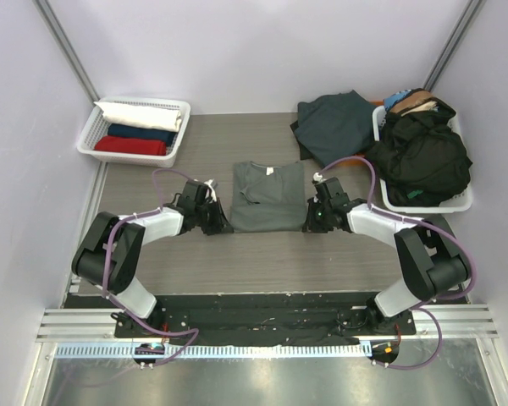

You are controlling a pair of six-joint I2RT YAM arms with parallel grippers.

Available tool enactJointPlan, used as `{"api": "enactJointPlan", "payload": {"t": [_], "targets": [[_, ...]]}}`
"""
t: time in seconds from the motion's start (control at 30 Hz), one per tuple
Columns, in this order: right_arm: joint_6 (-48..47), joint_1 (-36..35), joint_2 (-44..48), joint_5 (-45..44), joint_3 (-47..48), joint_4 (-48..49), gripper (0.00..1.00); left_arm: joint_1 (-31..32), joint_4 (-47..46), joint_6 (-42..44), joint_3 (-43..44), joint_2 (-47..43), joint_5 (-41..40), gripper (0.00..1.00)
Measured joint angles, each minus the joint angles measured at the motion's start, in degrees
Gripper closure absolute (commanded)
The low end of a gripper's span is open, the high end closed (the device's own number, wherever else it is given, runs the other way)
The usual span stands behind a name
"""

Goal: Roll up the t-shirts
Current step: Roll the T-shirt to the center of the board.

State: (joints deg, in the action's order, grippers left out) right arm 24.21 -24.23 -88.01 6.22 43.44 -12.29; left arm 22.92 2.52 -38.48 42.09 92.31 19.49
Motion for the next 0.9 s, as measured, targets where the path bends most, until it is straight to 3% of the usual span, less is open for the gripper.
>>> {"api": "enactJointPlan", "payload": {"t": [0.63,0.9], "targets": [[3.04,-1.27,18.01,6.69,-10.14,-6.32,0.99,1.53,1.51,-2.84,-10.19,-13.4,3.15,1.0],[3.98,-1.33,19.87,7.91,-9.99,-8.5,0.99,1.6,4.63,-4.55,-7.74,-12.98,5.55,1.0]]}}
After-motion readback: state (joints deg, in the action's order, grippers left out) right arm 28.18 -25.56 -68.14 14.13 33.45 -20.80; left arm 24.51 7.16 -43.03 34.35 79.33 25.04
